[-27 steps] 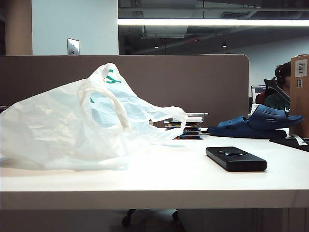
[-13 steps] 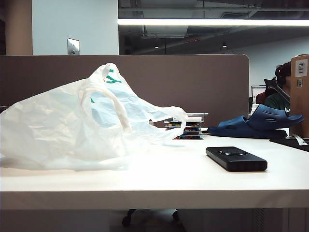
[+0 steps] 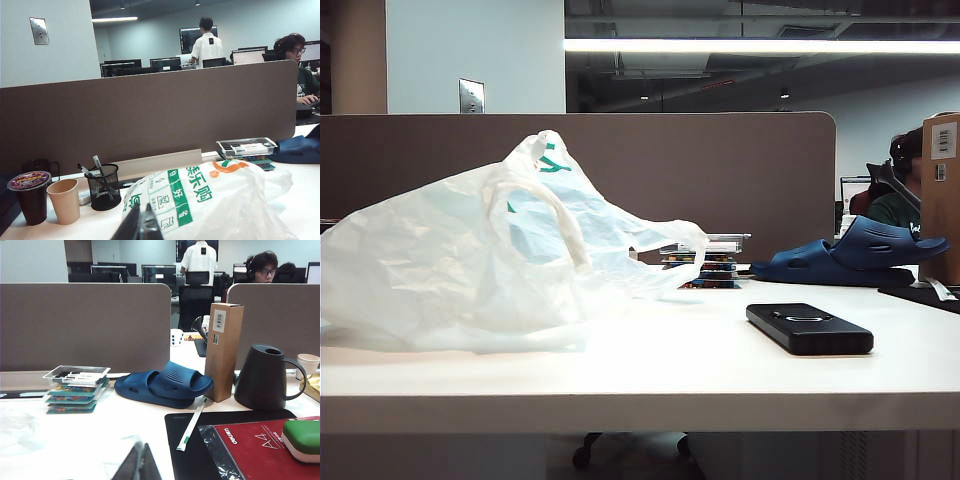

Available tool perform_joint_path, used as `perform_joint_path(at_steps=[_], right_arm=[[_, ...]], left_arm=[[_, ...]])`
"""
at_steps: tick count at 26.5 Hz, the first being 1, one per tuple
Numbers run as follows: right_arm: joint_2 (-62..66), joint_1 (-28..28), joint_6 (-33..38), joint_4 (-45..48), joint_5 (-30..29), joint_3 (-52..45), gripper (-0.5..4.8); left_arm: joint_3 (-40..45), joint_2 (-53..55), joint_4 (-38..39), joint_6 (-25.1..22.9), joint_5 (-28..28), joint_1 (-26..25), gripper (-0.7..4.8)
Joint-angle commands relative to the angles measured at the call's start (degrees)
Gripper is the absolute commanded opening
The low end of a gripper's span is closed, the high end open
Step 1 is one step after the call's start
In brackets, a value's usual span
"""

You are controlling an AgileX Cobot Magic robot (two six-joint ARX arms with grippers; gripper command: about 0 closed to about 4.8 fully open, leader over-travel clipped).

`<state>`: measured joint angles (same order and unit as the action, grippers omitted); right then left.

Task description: Put the power bank into the bag.

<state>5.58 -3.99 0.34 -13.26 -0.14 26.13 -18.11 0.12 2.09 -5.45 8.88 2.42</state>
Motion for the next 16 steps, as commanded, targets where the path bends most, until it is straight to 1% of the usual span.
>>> perform_joint_path(at_steps=[1,7,8,10,11,16], right_arm=[[1.97,0.09,0.07,-0.96,0.0,3.32,-0.09],[8.66,0.09,0.04,-3.89,-0.02,10.62,-0.09],[11.72,0.09,0.04,-5.07,-0.9,13.25,-0.09],[17.35,0.11,0.04,-6.69,-6.21,18.03,-0.09],[19.06,0.11,0.02,-7.56,-7.61,19.61,-0.09],[25.92,0.11,0.02,-11.82,-11.58,26.91,-0.09]], left_arm=[[-1.07,0.02,0.7,0.42,0.37,0.0,-0.06],[-3.02,0.35,3.63,0.39,0.33,0.0,-0.06],[-3.28,0.35,4.28,0.42,0.35,0.0,-0.06],[-3.28,0.35,4.81,1.07,0.42,0.0,-0.06],[-3.28,0.44,4.79,1.77,0.46,0.0,-0.06],[-3.28,2.38,4.46,2.49,4.35,0.0,-0.06]])
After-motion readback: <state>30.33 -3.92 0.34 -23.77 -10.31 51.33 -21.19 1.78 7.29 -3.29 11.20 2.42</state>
